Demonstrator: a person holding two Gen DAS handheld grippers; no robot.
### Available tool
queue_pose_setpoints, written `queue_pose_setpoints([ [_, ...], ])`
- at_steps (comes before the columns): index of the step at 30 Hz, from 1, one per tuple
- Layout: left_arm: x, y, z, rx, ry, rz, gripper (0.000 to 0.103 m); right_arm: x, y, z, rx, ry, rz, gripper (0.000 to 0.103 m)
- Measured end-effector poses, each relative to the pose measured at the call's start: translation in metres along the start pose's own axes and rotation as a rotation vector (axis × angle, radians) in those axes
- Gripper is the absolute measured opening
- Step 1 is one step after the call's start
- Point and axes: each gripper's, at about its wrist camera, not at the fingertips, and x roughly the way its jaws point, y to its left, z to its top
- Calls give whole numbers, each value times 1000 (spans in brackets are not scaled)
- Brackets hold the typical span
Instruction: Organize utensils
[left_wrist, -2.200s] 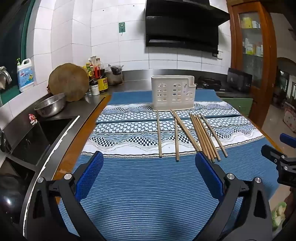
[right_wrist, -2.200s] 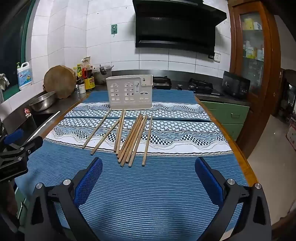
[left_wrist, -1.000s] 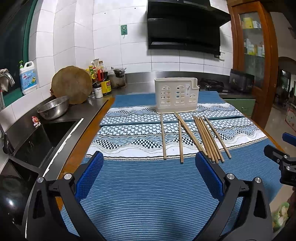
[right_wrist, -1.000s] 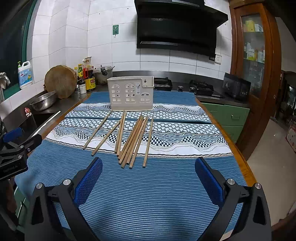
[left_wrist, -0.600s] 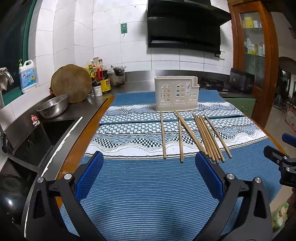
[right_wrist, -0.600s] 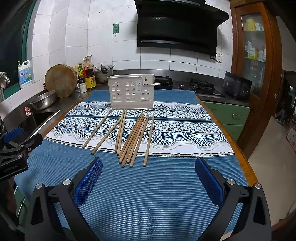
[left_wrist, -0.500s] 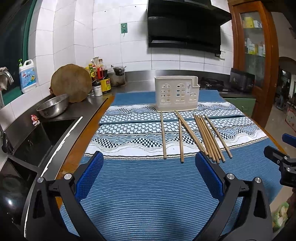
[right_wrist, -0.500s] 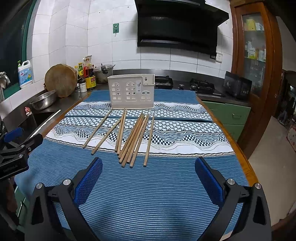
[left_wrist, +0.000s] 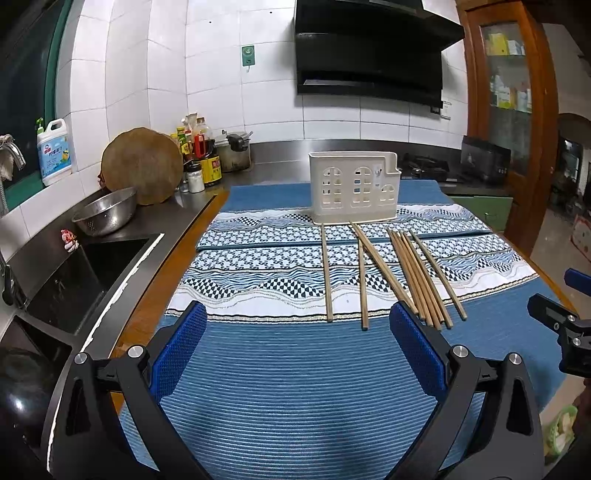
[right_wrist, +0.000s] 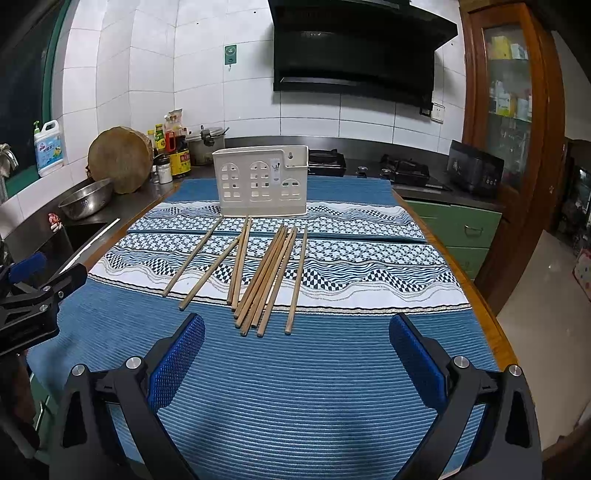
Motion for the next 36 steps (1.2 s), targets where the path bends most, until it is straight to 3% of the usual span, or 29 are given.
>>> queue_pose_setpoints([
  [30, 39, -2, 14, -7, 29, -25, 97, 46, -6, 6, 0, 73, 16, 97],
  [36, 56, 2, 21, -17, 46, -51, 90, 58, -11, 8, 6, 90, 14, 96],
])
